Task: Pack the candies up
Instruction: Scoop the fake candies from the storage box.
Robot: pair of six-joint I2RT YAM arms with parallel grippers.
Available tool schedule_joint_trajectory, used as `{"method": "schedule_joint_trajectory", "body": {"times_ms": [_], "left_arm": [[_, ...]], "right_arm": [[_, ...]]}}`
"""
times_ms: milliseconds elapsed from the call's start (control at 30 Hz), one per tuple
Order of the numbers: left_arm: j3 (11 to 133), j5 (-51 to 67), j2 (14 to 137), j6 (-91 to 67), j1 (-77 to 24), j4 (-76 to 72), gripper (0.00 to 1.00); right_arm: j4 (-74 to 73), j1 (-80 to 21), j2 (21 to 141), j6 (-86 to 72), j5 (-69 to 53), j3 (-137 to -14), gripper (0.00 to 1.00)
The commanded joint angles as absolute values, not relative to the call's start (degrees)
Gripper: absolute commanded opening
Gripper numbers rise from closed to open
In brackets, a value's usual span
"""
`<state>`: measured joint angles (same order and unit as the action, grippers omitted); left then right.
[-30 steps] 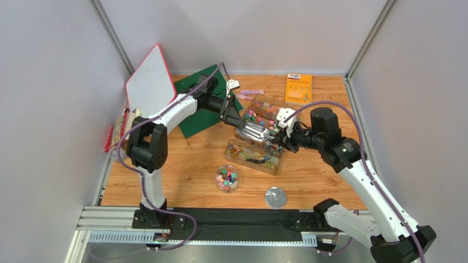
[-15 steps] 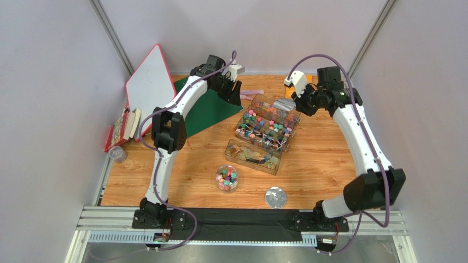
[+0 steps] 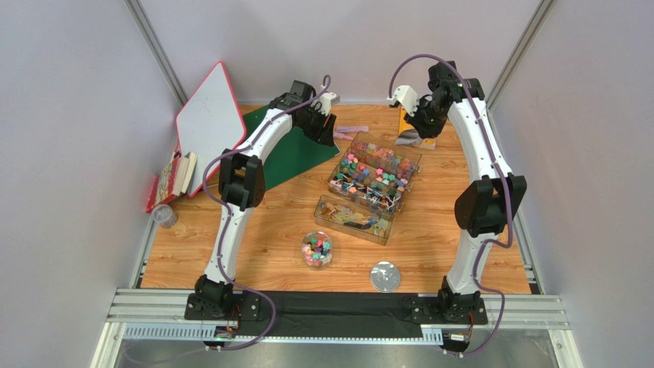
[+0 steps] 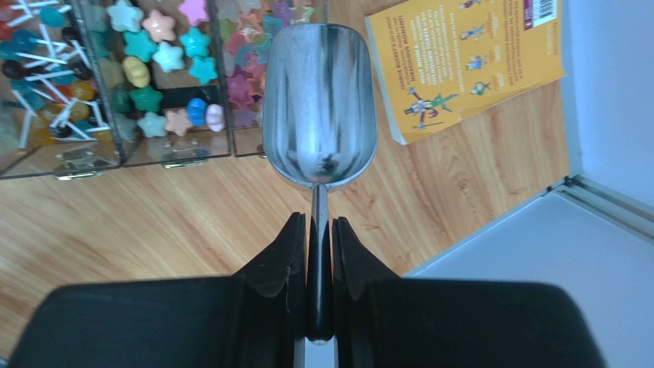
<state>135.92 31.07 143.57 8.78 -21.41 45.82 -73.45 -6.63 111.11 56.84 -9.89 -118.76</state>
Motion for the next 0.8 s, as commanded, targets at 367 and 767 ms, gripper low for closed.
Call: {"method": "schedule_joint_trajectory", "body": {"times_ms": [367, 767], "left_arm": [[136.3, 34.0, 140.0, 7.1, -20.9, 44.6, 0.56], [134.4, 36.0, 138.6, 5.7, -19.8, 44.6, 0.56]], "right_arm": [[-88.2, -6.4, 116.5, 66.3, -3.9, -120.4, 0.0], [-89.2, -8.5, 116.3, 63.4, 2.4, -116.4, 0.0]]}}
